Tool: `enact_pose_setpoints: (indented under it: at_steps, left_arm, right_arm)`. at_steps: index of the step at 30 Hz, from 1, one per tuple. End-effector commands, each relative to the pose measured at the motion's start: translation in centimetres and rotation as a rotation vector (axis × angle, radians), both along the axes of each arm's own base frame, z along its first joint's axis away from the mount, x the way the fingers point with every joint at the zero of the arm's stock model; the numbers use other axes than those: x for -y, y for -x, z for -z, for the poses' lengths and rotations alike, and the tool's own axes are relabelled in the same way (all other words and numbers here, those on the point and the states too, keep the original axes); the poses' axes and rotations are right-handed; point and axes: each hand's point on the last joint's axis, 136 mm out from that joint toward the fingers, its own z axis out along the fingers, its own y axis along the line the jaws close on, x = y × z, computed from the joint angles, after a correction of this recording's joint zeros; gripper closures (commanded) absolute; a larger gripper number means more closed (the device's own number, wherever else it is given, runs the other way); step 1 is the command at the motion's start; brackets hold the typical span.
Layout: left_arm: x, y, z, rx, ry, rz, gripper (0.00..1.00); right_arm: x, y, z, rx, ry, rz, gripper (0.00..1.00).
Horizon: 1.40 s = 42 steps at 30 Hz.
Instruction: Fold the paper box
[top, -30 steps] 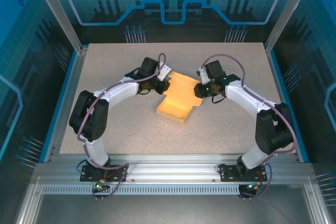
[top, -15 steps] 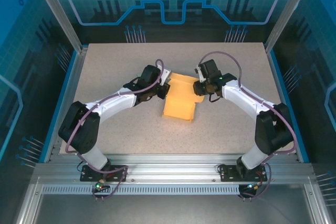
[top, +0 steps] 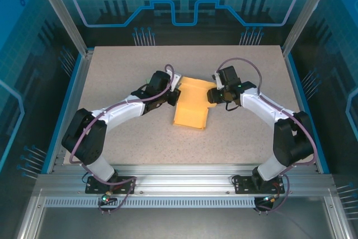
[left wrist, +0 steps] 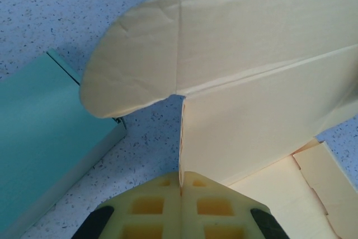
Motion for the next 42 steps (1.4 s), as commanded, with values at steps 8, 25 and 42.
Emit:
enact_pose_setpoints:
  at_steps: [8,25,42]
  left_arm:
    - [0.2,0.2,0.4,0.002,0.015,-0.02,1.0]
    - [4.2,-1.3,-2.0,0.051,0.207,-0.285,1.0]
    - [5.9,-0.7,0.8,0.064,0.293,-0.412,0.99]
  right_arm:
    - [-0.4,0.2,-0.8,0.013,-0.066,-0.002,0.74]
    - [-2.8,-2.9,-5.4,0.191,-0.094,0.113,0.91]
    - [-5.7,-2.3,-3.1,0.316,-0.119,0.124,0.92]
